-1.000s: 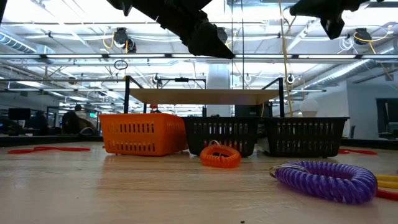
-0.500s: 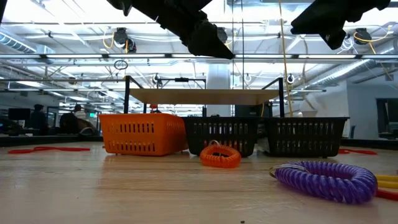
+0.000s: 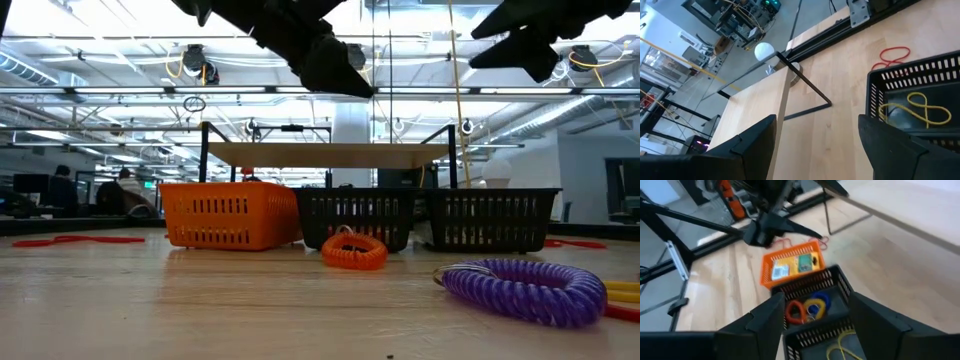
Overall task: Pick & Place Office Desk Supplies
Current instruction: Put the red rubber band into the right black bin
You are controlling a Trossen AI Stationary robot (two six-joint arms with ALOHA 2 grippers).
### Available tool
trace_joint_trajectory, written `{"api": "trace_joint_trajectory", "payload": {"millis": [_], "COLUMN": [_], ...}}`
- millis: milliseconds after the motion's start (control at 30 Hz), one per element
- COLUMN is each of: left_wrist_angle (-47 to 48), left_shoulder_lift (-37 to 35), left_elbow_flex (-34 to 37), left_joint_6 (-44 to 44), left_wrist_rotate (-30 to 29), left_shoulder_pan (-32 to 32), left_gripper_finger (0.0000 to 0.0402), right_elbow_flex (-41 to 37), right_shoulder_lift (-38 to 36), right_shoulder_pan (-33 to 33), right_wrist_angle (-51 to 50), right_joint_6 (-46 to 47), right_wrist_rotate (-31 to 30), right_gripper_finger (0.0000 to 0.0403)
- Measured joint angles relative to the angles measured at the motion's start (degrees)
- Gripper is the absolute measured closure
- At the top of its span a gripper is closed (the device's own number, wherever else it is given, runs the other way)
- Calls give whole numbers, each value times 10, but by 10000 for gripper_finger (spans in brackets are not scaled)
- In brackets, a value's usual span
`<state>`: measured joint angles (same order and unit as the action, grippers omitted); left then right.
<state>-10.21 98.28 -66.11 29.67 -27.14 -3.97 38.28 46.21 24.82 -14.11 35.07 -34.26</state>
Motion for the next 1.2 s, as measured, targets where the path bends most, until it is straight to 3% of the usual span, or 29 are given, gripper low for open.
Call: {"api": "trace_joint_trajectory", "payload": {"millis": [233, 533, 1200], "left_wrist_angle": [12, 12, 15], "left_shoulder_lift": [0, 0, 0], "left_elbow_flex": [0, 0, 0], "left_joint_6": [0, 0, -2], "left_wrist_rotate": [0, 0, 0], "left_shoulder_pan": [0, 0, 0], "left_gripper_finger": [124, 124, 124], "right_elbow_flex": [0, 0, -1], "right_shoulder_lift": [-19, 14, 204], "right_shoulder_pan": [0, 0, 0], "right_wrist_angle": [-146, -368, -357], "right_joint_6": [150, 343, 311], "right_wrist_rotate": [7, 110, 148], "right_gripper_finger": [210, 238, 241]}}
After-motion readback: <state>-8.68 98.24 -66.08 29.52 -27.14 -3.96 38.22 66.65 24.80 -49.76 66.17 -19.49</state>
